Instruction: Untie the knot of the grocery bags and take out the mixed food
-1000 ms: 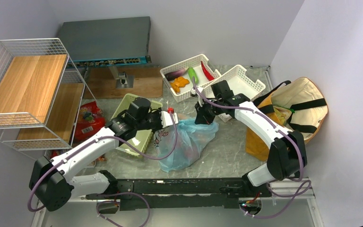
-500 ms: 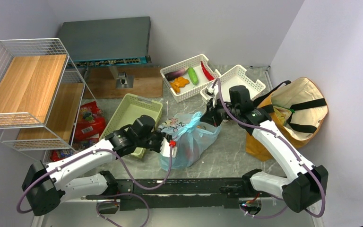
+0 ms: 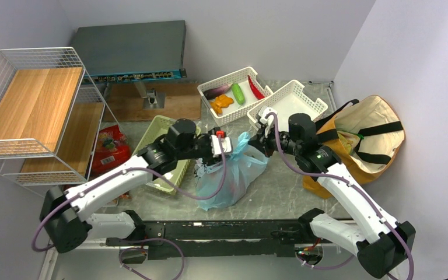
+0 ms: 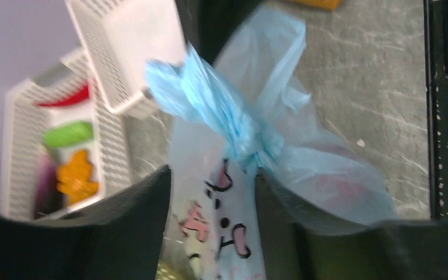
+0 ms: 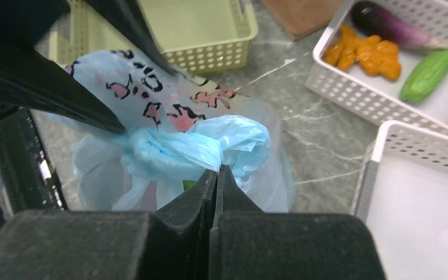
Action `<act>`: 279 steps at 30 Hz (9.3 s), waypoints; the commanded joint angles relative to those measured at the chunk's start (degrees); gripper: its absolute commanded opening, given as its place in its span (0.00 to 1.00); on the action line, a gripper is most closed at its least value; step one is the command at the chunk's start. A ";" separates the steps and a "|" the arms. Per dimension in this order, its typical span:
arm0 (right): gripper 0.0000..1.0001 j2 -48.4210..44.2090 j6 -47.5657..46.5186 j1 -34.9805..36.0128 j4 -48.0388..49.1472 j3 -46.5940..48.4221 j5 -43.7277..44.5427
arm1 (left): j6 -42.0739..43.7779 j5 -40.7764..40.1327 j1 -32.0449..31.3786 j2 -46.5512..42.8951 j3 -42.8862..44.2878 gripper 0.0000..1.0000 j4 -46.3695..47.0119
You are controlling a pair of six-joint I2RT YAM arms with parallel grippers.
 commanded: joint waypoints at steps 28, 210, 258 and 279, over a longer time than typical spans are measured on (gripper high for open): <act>0.00 -3.56 -8.94 3.27 12.73 -4.02 -0.69 | 6.41 9.04 1.38 12.15 0.28 0.42 -0.41; 0.00 11.02 6.73 -17.47 -30.24 27.68 -14.09 | 17.09 17.79 13.17 -2.53 14.94 0.00 -30.97; 0.00 1.71 18.63 -6.93 -11.72 -1.76 -0.51 | 35.07 -7.93 -5.64 7.75 -9.21 0.86 -11.35; 0.00 3.86 16.29 -8.00 -14.21 -0.11 -2.59 | 42.22 -19.63 -2.42 18.04 0.33 0.99 -22.02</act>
